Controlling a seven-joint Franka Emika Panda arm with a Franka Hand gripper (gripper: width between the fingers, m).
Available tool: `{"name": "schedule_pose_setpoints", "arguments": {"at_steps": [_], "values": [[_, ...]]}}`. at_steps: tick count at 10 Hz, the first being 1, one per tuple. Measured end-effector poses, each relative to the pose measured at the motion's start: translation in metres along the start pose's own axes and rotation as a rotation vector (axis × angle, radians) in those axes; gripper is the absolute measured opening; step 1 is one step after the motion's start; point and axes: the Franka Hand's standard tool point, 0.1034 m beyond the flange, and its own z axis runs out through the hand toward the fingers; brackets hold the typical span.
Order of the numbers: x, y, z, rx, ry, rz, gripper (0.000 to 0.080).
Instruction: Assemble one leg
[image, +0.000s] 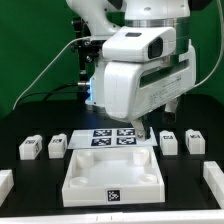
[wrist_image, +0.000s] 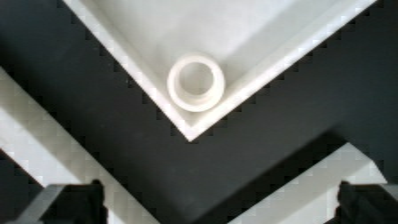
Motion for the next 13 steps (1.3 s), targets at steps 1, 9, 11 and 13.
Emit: {"name": "schedule_pose_setpoints", "arguments": {"at_steps": [1,9,11,13], "values": [[0.000,0.000,0.000,0.000,0.000,0.000,0.0650],[-0.080,-0.049,0.028,-0.014,-0.013,-0.656,0.0650],[-0.092,-0.041,0.033,-0.010,-0.017,-0.822,0.0650],[-0.092,-0.042,0.034,-0.009,-0.020,-0.831,0.0650]]}}
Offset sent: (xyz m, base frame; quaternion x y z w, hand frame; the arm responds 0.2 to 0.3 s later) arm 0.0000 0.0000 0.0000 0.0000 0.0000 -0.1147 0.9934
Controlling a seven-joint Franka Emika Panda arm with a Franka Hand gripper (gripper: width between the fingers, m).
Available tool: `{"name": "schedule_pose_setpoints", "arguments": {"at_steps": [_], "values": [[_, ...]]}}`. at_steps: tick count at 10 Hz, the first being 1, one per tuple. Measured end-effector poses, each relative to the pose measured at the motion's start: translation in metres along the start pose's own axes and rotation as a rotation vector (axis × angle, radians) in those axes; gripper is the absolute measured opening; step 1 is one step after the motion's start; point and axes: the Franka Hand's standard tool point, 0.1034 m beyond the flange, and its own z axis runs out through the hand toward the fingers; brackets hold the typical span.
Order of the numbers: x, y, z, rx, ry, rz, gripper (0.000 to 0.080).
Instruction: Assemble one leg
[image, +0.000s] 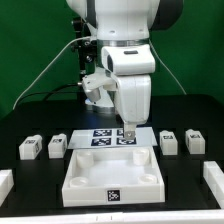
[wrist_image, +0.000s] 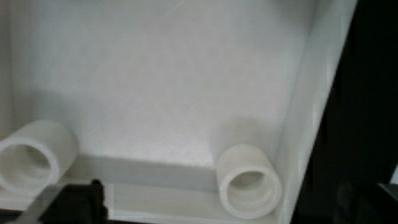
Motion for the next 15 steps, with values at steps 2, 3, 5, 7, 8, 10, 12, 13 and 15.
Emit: {"name": "schedule_pose_setpoints", "arguments": {"at_steps": [2,3,5,7,8,10,12,13,15], "values": [[-0.002,-0.012,0.009,0.019,0.002,0.013,0.0650],[-0.003,-0.027,0.019,0.023,0.006,0.022,0.0650],[-0.011,-0.053,0.043,0.041,0.019,0.048,0.0650],[-0.016,-0.055,0.065,0.058,0.033,0.071,0.0650],[-0.015,-0.053,0.068,0.049,0.034,0.080,0.0650],[-0.015,-0.053,0.068,0.049,0.034,0.082,0.0551],[-0.016,-0.053,0.069,0.049,0.034,0.082,0.0369],[-0.016,-0.053,0.069,0.049,0.034,0.082,0.0233],[-0.016,-0.053,0.068,0.048,0.034,0.083,0.0068]]}}
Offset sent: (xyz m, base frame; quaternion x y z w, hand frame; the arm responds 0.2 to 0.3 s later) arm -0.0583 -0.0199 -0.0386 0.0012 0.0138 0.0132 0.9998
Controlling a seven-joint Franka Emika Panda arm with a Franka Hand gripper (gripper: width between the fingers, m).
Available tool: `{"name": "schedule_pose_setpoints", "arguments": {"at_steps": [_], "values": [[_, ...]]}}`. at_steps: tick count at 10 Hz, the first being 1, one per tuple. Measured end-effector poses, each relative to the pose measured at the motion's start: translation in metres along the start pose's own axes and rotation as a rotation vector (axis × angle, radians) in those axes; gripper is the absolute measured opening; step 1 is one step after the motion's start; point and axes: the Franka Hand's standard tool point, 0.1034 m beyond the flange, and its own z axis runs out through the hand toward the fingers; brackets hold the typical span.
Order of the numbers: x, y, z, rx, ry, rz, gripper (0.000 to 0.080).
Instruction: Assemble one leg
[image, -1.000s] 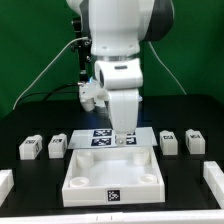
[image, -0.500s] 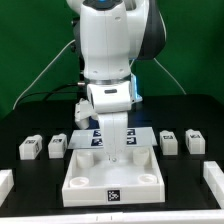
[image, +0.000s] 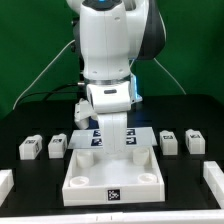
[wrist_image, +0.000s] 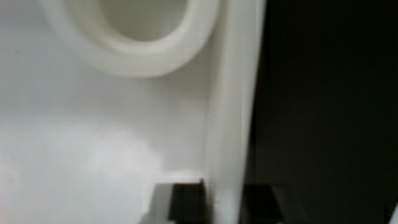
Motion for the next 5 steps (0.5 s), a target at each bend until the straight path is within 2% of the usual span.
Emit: {"name": "schedule_pose_setpoints", "arguments": {"at_steps": [5], "values": [[-0.0003,0.0003,-0.0002,-0.001,0.000,0.001,0.0057]]}}
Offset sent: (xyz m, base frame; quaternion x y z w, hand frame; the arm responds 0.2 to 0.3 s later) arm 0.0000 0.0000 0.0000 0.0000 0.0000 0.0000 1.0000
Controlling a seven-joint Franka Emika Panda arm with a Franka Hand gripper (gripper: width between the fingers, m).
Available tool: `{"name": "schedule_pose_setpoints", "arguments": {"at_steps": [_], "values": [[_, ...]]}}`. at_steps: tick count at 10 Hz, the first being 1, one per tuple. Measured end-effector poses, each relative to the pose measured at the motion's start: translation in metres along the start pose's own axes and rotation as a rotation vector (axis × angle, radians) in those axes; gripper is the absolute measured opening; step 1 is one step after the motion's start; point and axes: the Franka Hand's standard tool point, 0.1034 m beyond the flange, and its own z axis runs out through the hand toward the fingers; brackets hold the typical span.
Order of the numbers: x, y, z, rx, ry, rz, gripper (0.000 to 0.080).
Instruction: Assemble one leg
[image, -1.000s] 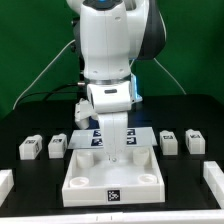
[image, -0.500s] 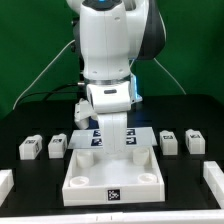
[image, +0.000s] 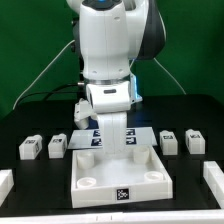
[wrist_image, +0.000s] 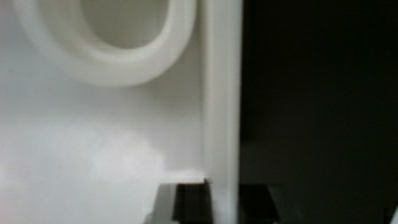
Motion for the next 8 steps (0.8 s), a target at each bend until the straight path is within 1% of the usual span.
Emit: {"name": "schedule_pose_setpoints", "arguments": {"at_steps": [3,4,5,7,8], "values": [[0.002,0.001,-0.001,0.003,0.000,0.007,0.0058],[0.010,0.009,-0.003,0.005,0.001,0.020,0.0058],[0.024,0.021,-0.005,-0.003,0.006,0.035,0.0058],[0.053,0.052,-0.010,-0.036,0.018,0.036,0.0058],[0.057,0.060,-0.011,-0.046,0.021,0.029,0.0057]]}}
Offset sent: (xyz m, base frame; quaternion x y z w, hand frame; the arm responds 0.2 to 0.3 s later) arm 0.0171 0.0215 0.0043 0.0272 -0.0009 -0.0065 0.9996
